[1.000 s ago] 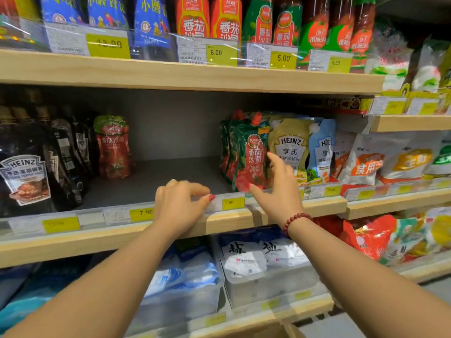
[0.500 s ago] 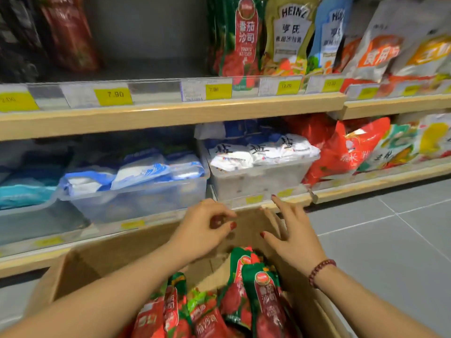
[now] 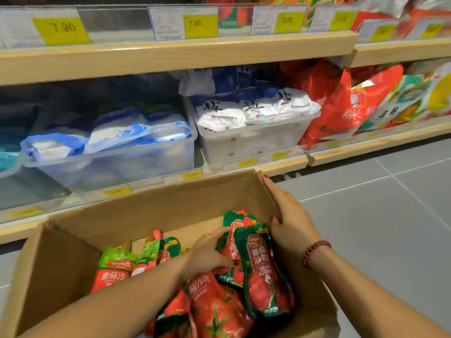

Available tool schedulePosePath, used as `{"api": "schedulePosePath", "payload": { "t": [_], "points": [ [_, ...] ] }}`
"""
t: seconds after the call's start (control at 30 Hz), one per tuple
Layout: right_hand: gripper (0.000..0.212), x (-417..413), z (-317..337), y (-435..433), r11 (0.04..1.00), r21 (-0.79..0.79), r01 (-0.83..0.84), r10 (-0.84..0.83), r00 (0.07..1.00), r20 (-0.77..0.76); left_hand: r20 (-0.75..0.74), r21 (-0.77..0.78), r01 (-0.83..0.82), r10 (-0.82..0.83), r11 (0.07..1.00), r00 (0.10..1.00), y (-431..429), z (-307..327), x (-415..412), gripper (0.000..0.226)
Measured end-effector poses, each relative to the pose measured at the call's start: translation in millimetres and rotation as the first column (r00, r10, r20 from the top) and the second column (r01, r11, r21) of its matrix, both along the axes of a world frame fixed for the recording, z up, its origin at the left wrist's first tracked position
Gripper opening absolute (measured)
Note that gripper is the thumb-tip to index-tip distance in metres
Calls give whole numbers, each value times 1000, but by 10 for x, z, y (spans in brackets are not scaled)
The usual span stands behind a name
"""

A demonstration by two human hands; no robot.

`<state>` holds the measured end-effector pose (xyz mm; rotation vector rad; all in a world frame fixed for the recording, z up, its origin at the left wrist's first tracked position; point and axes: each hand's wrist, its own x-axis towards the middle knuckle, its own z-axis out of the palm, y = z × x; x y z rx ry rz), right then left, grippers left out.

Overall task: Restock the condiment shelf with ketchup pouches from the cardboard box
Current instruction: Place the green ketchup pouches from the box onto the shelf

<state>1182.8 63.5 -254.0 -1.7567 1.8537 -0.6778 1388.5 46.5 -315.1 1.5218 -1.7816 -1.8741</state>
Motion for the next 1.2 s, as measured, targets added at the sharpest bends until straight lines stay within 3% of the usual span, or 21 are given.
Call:
{"api": "schedulePosePath", "payload": {
  "t": [0.17, 0.27, 0.47, 0.73, 1.03, 1.2],
  "points": [
    [100, 6, -38, -23, 1000, 8, 8, -8, 999, -43, -118, 169, -12, 32, 985, 992, -113, -99, -57, 84],
    [101, 2, -39, -25, 1000, 5, 13, -13, 999, -42, -145, 159, -31, 55, 987, 988, -131, -134, -74, 81],
    [96, 19, -35, -20, 999, 4, 44, -44, 998, -54, -33, -19, -39, 39, 999, 999, -18, -52, -126, 93],
    [93, 25, 14, 10, 1000, -12, 15, -16, 998, -56, -137, -165, -100, 77, 981, 987, 167, 141, -39, 98],
    [67, 73, 115, 13, 997, -79, 15, -13, 1000, 27, -269, -483, -273, 156, 832, 950, 155, 571, 184, 90],
    [84, 302, 588, -58, 963, -213, -167, 220, 940, 259, -404, -549, -412, 200, 727, 893, -32, 1051, 354, 88]
  ]
}}
